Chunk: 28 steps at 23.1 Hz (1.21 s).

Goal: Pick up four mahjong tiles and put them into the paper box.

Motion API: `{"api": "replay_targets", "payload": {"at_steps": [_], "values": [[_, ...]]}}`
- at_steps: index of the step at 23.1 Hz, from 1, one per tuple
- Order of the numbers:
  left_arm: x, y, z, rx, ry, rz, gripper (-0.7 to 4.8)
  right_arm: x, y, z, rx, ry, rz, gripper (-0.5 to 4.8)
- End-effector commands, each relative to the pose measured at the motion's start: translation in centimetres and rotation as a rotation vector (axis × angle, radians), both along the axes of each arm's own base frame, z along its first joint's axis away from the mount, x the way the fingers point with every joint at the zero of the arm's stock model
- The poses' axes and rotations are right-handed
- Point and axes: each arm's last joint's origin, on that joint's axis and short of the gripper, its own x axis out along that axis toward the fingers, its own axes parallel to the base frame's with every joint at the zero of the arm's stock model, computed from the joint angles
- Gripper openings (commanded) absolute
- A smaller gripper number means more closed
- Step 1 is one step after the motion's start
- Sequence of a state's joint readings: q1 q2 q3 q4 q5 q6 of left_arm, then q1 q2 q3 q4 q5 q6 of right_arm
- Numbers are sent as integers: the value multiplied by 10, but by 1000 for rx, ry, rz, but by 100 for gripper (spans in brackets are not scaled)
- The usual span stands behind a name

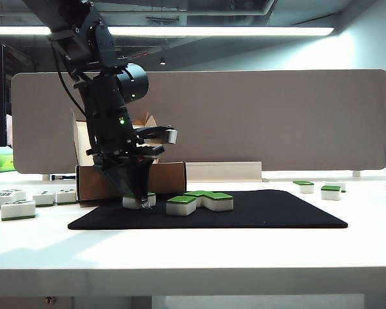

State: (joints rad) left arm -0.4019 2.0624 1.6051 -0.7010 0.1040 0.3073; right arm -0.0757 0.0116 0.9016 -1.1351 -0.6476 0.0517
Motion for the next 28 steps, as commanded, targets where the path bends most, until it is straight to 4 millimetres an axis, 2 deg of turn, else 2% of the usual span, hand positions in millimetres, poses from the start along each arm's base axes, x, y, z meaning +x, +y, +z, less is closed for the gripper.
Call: {"api": "replay_targets", "payload": {"at_steps": [1,3,5,13,20,23,28], "values": [[-1,-7,62,-71,-130,-14,83,-3,0,1,-5,-26,-2,-1],[7,-7,92,-90,-256,11,83,-3,0,1,-5,-26,-2,-1],[15,-2,98,-57,-349,66,83,-3,0,0,-5,-25,-1,-1],[47,18,57,29,-349,143,84,-3,0,0,-5,-25,-1,-1],[61,24,28,49,-311,161,93,-3,0,0,-5,-25,-1,-1],[64,24,23,43,-322,164,98,-3,0,0,-5,-25,-1,-1],[66,23,13,50,-299,161,241,-3,0,0,-4,-25,-1,-1]]}}
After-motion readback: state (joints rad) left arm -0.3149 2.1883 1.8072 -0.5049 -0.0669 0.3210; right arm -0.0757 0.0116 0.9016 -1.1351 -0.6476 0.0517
